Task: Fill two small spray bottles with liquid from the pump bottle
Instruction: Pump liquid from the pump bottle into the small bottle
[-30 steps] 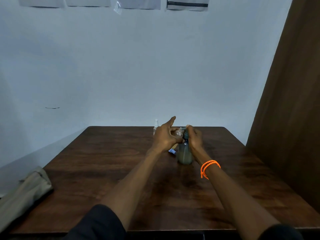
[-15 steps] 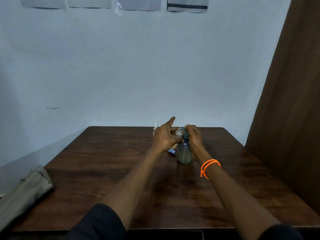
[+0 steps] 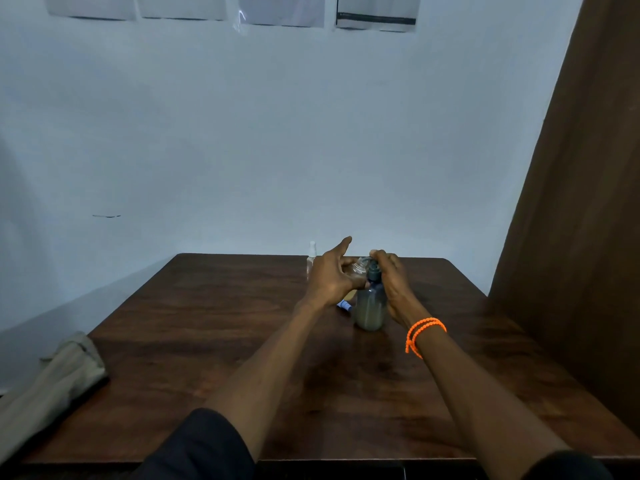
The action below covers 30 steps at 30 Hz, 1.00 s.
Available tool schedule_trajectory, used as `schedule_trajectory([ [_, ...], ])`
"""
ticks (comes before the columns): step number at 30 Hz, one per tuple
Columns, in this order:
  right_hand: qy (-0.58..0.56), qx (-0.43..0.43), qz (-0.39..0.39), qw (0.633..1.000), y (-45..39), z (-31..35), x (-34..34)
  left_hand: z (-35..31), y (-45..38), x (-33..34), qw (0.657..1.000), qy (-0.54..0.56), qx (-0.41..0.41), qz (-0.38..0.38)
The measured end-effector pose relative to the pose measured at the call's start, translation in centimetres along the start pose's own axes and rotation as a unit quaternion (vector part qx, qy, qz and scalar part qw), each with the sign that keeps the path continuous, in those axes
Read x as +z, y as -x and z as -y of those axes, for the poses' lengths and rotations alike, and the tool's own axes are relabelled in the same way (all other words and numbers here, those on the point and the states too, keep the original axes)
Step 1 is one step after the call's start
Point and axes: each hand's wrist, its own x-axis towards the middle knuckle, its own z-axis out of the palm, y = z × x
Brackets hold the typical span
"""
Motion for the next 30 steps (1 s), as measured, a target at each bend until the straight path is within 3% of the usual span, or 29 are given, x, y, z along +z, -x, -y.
schedule_trajectory([
  [30,0.023,0.042,0.018,0.999,-0.6,0.9,-0.6,-1.0,0.4,-0.2,0.999,-0.036,0.001,-0.009],
])
